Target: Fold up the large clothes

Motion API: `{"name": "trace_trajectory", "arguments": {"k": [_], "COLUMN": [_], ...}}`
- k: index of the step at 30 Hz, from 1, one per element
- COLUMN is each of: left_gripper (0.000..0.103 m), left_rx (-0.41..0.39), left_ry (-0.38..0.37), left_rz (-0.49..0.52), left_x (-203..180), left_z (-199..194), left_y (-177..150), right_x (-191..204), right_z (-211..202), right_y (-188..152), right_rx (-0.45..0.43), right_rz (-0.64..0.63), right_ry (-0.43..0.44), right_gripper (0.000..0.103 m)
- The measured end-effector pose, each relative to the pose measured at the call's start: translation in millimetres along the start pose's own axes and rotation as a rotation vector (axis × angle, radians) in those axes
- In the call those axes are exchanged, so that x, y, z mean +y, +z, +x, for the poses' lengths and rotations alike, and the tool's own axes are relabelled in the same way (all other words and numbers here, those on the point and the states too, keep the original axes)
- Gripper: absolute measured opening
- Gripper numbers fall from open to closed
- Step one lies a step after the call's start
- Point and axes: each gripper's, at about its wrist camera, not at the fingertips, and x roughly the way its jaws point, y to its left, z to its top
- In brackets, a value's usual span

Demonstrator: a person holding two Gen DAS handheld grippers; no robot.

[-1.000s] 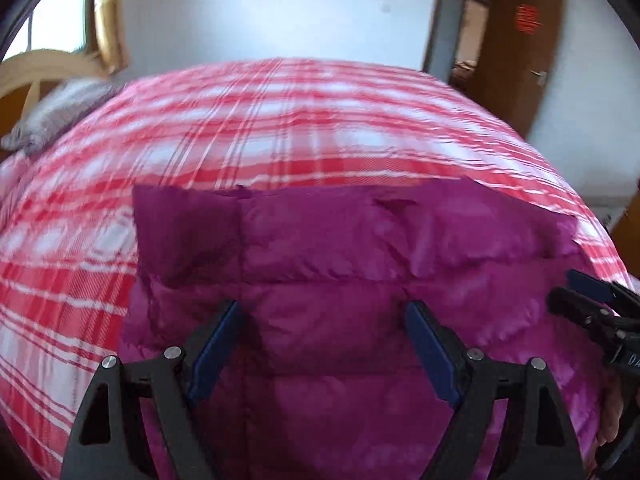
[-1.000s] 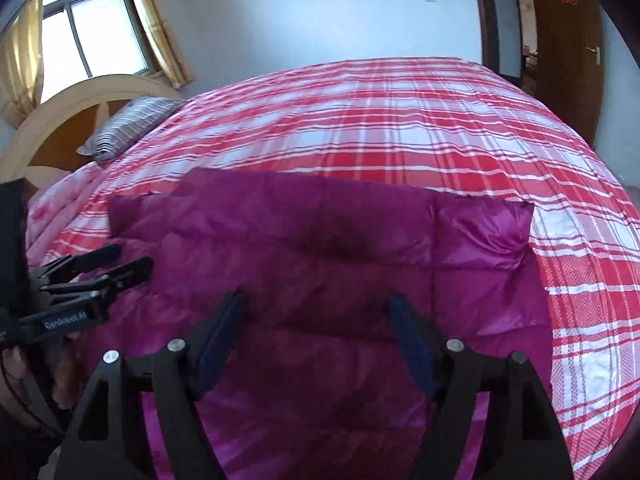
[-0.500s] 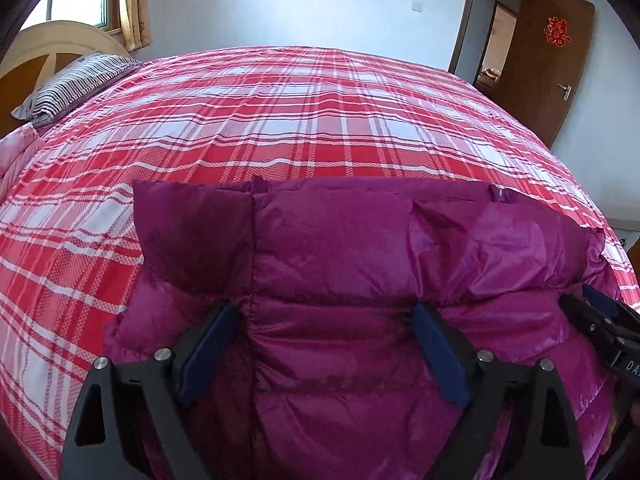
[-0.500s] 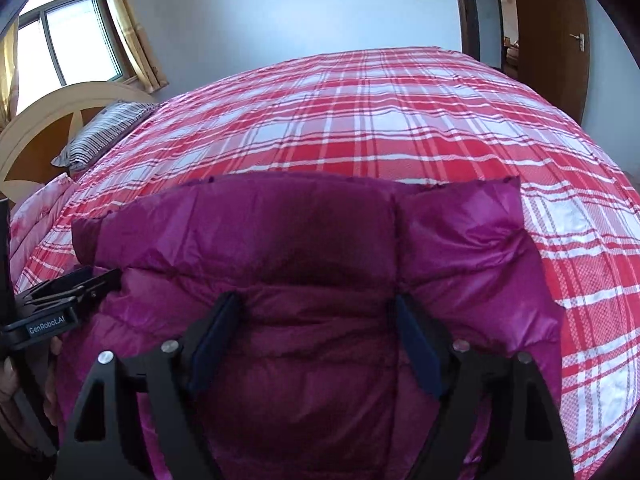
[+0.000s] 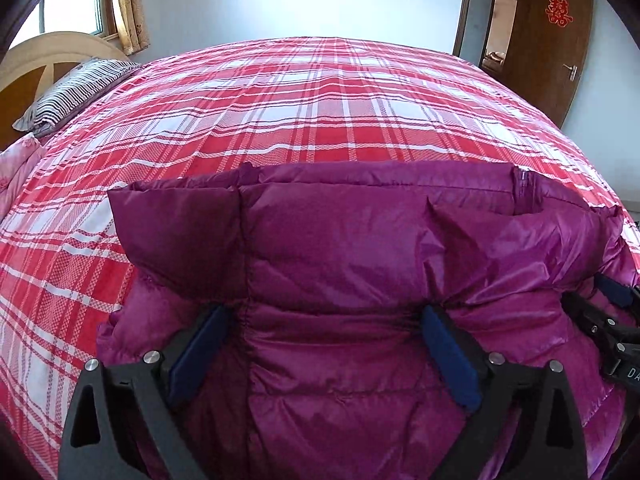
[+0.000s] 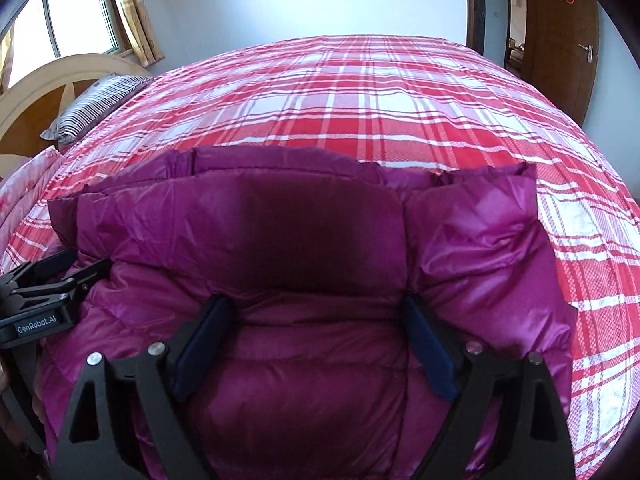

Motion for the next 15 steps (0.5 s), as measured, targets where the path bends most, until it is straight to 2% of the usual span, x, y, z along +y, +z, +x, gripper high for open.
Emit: {"name": "trace_trajectory", "arguments": {"k": [15], "left_gripper": [0.1], "left_rx": [0.009], "left_ry": [0.007], "left_rz": [0.005], "left_x": [-0.3], "left_z": [4.1], "left_y": [-2.3], "right_x": [5.9], "right_z": [4.7], "right_y": [-0.1], "right_rx": [0.014], "right_rz": [-0.028], "right_ry": [-0.036], "right_gripper": [0.094]}}
